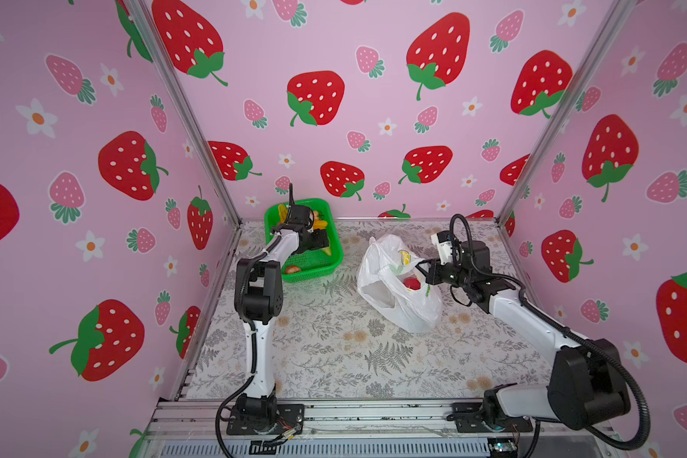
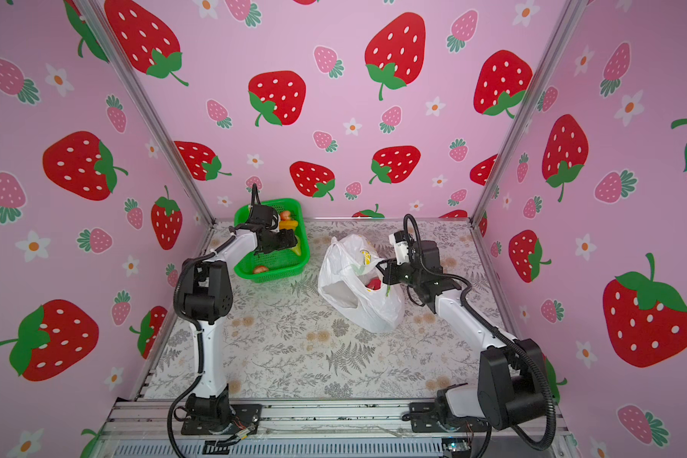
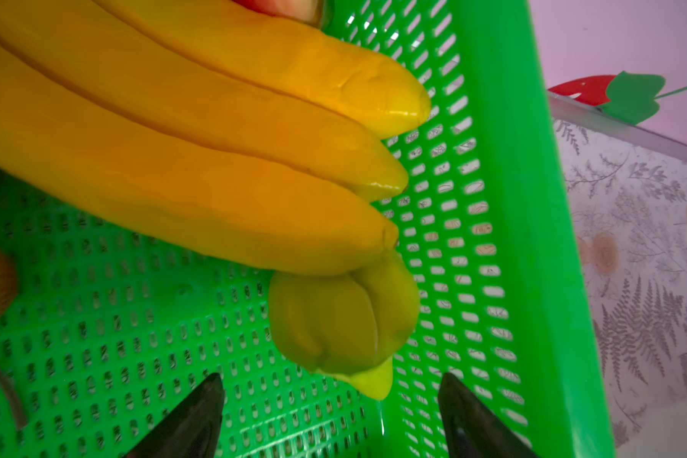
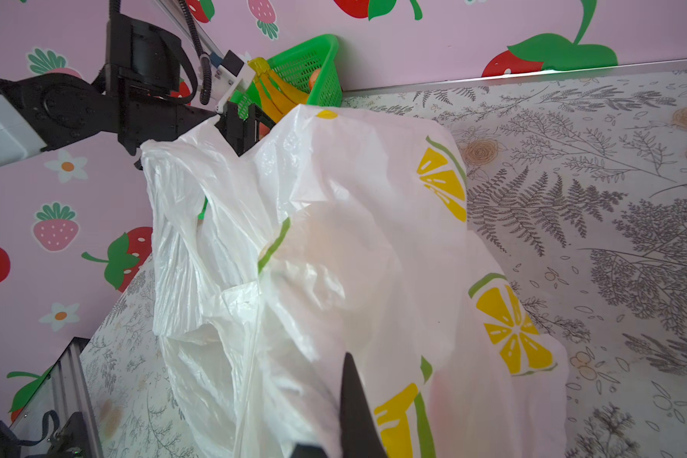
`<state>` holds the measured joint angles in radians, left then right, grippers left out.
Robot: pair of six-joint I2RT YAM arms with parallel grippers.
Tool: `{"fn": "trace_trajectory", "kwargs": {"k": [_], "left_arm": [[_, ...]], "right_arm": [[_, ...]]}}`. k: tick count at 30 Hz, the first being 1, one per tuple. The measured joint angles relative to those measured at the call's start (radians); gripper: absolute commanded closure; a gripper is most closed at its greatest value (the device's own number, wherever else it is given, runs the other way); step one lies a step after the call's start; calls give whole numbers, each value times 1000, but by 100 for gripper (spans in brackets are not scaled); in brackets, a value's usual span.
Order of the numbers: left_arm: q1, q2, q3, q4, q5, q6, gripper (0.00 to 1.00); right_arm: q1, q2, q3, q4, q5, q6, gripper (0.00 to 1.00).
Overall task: Place the fake fruits into the plastic bag and tie a complex knot
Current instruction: 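Move the left gripper into the green basket and grasp the green pear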
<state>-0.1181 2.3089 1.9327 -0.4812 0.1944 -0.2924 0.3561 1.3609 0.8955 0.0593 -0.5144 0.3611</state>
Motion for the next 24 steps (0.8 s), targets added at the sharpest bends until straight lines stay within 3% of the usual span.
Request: {"fn": "trace_trajectory", "kwargs": {"k": [7, 13, 17, 20, 24], "left_arm": [[0, 121, 135, -50, 35, -10, 25], [-1, 152, 178, -70, 50, -22, 40], [0, 152, 181, -70, 53, -22, 43], [0, 123, 137, -56, 58, -26, 45], [-1, -21, -39, -8, 87, -43, 47]], "right_arm": [[0, 0, 0, 0, 1, -12, 99], [0, 0, 0, 0, 1, -18, 99], [0, 0, 0, 0, 1, -19, 99], [0, 0, 0, 0, 1, -19, 99], [0, 0, 0, 0, 0, -19, 99]]}}
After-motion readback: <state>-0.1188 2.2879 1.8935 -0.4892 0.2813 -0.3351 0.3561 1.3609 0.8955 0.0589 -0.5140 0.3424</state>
